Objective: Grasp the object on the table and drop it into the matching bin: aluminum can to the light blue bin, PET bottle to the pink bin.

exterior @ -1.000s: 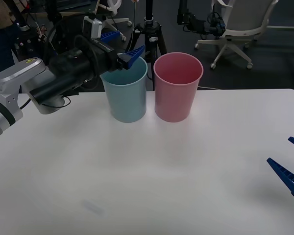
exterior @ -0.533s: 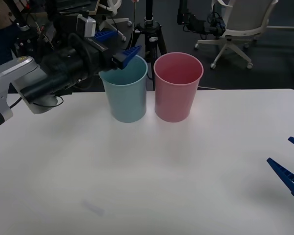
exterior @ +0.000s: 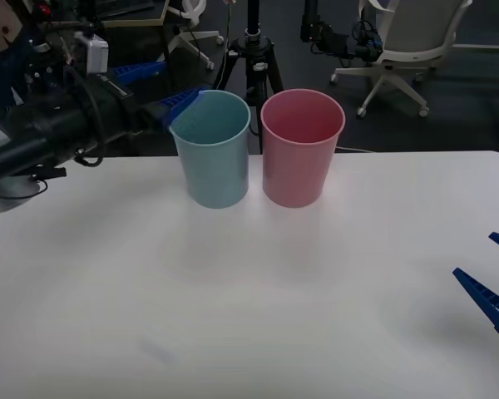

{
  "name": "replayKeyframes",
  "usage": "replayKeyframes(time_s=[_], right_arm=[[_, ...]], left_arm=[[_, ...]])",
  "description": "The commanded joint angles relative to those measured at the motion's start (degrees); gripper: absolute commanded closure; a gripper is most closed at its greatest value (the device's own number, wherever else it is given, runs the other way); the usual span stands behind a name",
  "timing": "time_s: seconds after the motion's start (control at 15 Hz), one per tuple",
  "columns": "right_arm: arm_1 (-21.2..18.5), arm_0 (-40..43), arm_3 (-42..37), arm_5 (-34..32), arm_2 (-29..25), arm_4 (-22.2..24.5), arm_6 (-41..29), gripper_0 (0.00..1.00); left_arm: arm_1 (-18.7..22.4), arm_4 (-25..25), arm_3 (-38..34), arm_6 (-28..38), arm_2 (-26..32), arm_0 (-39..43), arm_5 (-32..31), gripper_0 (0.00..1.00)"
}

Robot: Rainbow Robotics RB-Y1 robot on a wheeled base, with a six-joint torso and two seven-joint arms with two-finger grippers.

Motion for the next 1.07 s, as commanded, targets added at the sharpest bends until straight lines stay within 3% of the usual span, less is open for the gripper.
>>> replayKeyframes(time_s=[0.07,0.8,1.07], right_arm=[[0.0,0.0,0.0,0.0,0.0,0.0,0.0,0.00],[0.0,0.0,0.0,0.0,0.0,0.0,0.0,0.00],[0.0,0.0,0.0,0.0,0.0,0.0,0.0,0.00]], left_arm=[[2.5,-0.1,-3.4,-1.8,5.8,6.8,-1.0,0.00],[3.4,-8.2,-13.2,-1.6,27.6,34.1,-8.9,0.00],[0.9,-12.3,-14.1,-1.3,34.2,41.7,-12.5,0.00]])
